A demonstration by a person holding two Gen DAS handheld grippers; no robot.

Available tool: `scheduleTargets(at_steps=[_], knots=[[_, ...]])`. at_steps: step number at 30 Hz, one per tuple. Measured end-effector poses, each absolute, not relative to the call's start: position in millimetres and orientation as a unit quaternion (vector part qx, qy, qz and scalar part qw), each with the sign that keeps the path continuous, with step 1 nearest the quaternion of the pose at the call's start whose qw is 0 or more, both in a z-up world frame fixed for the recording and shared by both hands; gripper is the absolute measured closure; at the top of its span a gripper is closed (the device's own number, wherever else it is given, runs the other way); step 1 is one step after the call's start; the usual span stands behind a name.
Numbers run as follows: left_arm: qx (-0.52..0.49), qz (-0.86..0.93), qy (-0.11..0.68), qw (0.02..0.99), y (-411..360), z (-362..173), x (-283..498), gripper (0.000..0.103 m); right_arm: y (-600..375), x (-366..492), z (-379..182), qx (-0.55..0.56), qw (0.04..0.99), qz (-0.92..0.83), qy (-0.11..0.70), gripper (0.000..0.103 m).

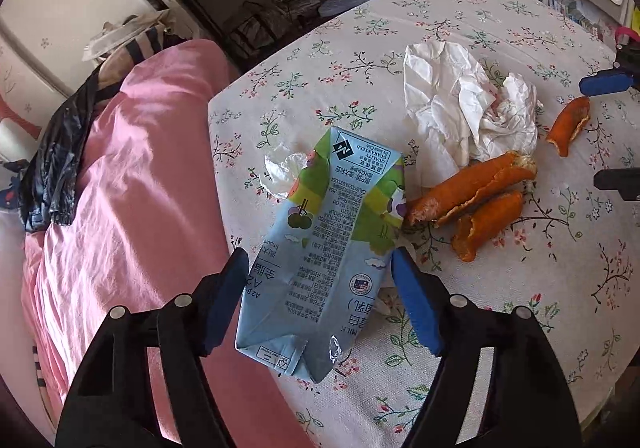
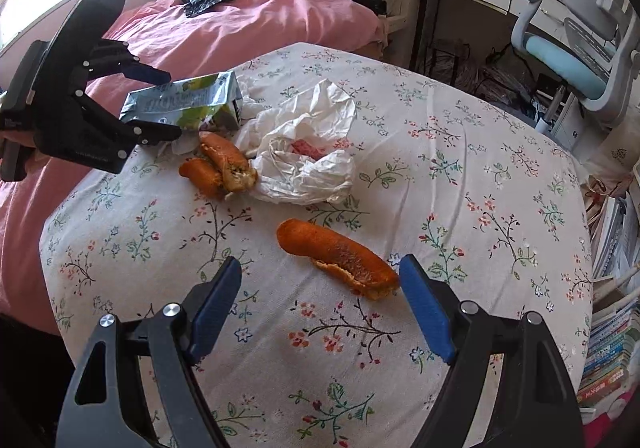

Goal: Collect trash
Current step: 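Grasp light-blue juice carton with left tool while right tool grasps orange peel, then carry orange peel with right tool to yellow bin and release it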

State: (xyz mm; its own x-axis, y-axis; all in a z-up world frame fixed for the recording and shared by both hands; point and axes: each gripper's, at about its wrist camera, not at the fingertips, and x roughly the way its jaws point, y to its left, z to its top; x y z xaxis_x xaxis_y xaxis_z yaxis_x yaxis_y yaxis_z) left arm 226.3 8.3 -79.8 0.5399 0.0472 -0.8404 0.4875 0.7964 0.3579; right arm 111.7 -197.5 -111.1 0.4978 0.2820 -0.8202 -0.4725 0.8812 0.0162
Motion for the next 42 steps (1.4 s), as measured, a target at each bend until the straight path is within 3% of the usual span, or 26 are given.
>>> scheduleTargets(at_steps=[3, 8, 10, 12, 19, 21, 23, 30, 42], knots=[[0.271, -0.136, 0.473, 0.828, 17, -76, 230, 0.037, -197, 113, -114, -0.103, 0.855, 0.223, 0.457, 0.03], [0.28, -0.125, 0.477, 0.824, 22, -79, 231, 0.04, -194, 112, -118, -0.103, 0.843, 0.232, 0.474, 0.057], [0.281, -0.119, 0.484, 0.82, 23, -84, 233, 0.047, -194, 110, -117, -0.103, 0.842, 0.232, 0.477, 0.062], [0.27, -0.118, 0.49, 0.82, 25, -86, 234, 0.051, -195, 110, -117, -0.1, 0.841, 0.23, 0.479, 0.064], [0.217, -0.118, 0.482, 0.841, 37, -79, 230, 0.052, -200, 114, -118, -0.074, 0.847, 0.224, 0.476, 0.064], [0.19, -0.115, 0.475, 0.852, 42, -72, 225, 0.052, -199, 114, -117, -0.073, 0.848, 0.225, 0.475, 0.076], [0.144, -0.112, 0.464, 0.867, 53, -61, 215, 0.052, -199, 114, -115, -0.071, 0.848, 0.224, 0.474, 0.081], [0.0, -0.109, 0.425, 0.898, 77, -34, 150, 0.052, -200, 105, -97, -0.051, 0.855, 0.235, 0.459, 0.083], [-0.08, -0.099, 0.391, 0.912, 72, -18, 41, 0.052, -188, 46, -57, -0.01, 0.863, 0.271, 0.425, 0.083]])
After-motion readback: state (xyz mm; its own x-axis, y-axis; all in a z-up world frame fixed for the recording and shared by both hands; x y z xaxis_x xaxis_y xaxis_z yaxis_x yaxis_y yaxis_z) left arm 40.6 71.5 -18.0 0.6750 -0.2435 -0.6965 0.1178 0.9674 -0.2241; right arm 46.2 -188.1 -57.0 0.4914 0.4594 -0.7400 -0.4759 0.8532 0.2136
